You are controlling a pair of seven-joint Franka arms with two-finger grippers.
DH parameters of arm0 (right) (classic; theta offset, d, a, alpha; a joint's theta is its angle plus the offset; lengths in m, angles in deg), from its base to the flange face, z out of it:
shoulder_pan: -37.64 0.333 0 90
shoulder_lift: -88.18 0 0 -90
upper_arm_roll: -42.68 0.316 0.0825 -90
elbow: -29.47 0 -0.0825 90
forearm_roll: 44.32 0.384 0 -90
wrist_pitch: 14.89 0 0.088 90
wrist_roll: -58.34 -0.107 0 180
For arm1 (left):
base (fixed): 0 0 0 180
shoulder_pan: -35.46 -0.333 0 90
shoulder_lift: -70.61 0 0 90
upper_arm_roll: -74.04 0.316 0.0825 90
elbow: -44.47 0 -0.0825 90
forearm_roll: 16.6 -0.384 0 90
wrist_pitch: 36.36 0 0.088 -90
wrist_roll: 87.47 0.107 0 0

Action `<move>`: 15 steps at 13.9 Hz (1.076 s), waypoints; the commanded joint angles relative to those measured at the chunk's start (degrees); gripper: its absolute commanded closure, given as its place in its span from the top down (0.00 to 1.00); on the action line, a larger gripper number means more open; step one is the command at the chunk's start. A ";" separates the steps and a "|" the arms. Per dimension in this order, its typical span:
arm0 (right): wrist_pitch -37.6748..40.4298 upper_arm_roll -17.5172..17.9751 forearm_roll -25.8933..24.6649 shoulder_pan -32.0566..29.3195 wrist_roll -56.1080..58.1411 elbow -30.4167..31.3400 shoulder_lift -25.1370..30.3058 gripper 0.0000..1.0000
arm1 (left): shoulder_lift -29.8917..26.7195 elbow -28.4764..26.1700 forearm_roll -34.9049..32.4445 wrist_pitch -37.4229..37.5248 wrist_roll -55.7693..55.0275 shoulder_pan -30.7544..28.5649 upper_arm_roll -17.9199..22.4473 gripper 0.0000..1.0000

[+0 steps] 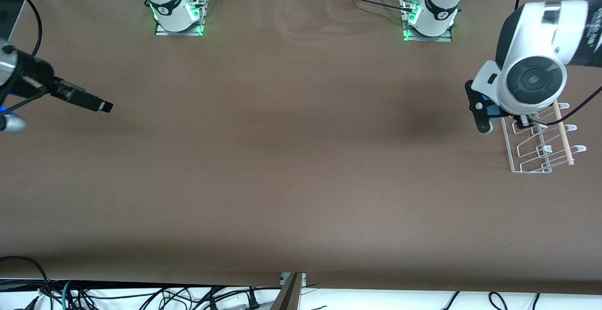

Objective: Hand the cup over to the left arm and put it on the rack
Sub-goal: 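Lower the cup with the left gripper onto the rack hooks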

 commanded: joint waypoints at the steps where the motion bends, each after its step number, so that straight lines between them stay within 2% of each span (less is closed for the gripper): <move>1: -5.39 2.02 -4.83 -0.31 6.23 16.42 11.48 0.98 | 0.38 -7.26 -12.62 1.89 -4.85 0.89 -0.76 0.00; 2: -5.04 2.81 -5.36 -0.57 8.52 17.22 11.92 0.98 | 0.20 -10.86 -16.23 2.33 -6.17 0.98 -0.94 0.00; 4: -6.08 4.30 -10.52 -1.97 11.87 19.06 12.54 0.98 | 2.29 -16.15 -25.36 7.41 -15.17 1.25 -0.94 0.00; 6: -10.98 7.02 -14.05 -4.08 12.32 21.35 12.63 0.99 | 2.05 -22.03 -28.73 7.87 -21.63 0.11 -1.11 0.00; 7: -11.97 7.21 -15.81 -4.09 12.76 21.36 12.45 0.99 | 1.44 -24.49 -30.92 7.09 -22.60 -1.12 -1.11 0.00; 10: -12.15 7.21 -15.56 -4.88 15.13 21.01 12.19 0.99 | 0.20 -28.64 -38.48 -3.96 -23.49 -7.96 -1.20 0.00; 12: -11.80 7.21 -15.56 -4.79 16.44 20.13 11.31 0.99 | 1.25 -29.08 -42.53 -7.58 -26.12 -10.61 -1.11 0.00; 13: -11.89 7.12 -14.61 -4.79 16.89 19.69 11.31 0.99 | 1.34 -30.65 -42.81 -8.12 -27.35 -11.32 -1.11 0.00; 15: -10.23 6.77 -8.65 -4.97 17.16 18.11 10.96 0.99 | 1.87 -32.42 -43.86 -9.00 -32.96 -11.32 -1.11 0.00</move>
